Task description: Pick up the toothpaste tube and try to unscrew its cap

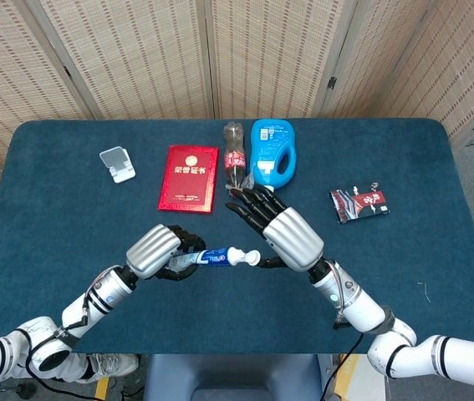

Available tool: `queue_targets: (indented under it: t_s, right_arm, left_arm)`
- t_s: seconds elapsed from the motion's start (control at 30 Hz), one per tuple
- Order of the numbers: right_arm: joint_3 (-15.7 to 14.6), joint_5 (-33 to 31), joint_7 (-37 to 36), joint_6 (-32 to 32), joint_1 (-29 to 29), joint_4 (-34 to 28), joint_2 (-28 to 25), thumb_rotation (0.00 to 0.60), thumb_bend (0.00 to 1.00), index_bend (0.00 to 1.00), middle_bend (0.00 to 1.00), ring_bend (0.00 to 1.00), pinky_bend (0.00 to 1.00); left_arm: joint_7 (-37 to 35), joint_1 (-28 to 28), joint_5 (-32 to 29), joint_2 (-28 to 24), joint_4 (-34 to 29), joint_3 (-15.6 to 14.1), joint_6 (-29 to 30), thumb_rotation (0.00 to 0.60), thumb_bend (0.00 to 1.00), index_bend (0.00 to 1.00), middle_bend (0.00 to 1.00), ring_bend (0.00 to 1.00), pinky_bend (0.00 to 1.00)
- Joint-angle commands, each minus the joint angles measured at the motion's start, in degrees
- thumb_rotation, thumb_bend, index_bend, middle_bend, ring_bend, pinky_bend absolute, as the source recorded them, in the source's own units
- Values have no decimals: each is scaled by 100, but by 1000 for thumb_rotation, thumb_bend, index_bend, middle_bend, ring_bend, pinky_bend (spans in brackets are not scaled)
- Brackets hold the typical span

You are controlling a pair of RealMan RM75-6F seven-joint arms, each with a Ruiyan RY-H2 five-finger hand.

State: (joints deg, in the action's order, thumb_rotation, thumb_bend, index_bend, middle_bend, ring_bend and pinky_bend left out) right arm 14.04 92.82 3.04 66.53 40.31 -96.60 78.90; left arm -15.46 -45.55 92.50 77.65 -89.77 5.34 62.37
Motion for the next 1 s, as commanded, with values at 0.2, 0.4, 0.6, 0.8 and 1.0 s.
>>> queue_targets:
  t_s: [0.2,0.4,0.6,0.8,1.0]
  right_arm:
    - [-11,-94,49,-15,53,-16,-46,600,15,0,0,0,0]
    - [-7,-213,95,-102,156,45,47,600,16,0,0,0,0]
    - [-58,-253,52,-39,113,-70,-59,600,15,0,0,0,0]
    - [-233,-272,-208,-58,-53,-581,-509,599,16,0,0,0,0]
    - [-369,-412,-752,-528,48,-950,-798,396,16,0,0,0,0]
  left_arm:
    - [406,-29,-137,24,44,-39,-195,600,611,786,802,740,511]
    - [542,-23,-288,53,-31,-8,-268,600,611,786,802,739,511]
    - [292,98,-333,78,69,13,-75,600,611,786,802,740,512]
    - [-410,309,-286,122,312,39,339,600,612,781,802,740,513]
    - [-924,442,-79,308,521,69,800,600,615,779,802,739,513]
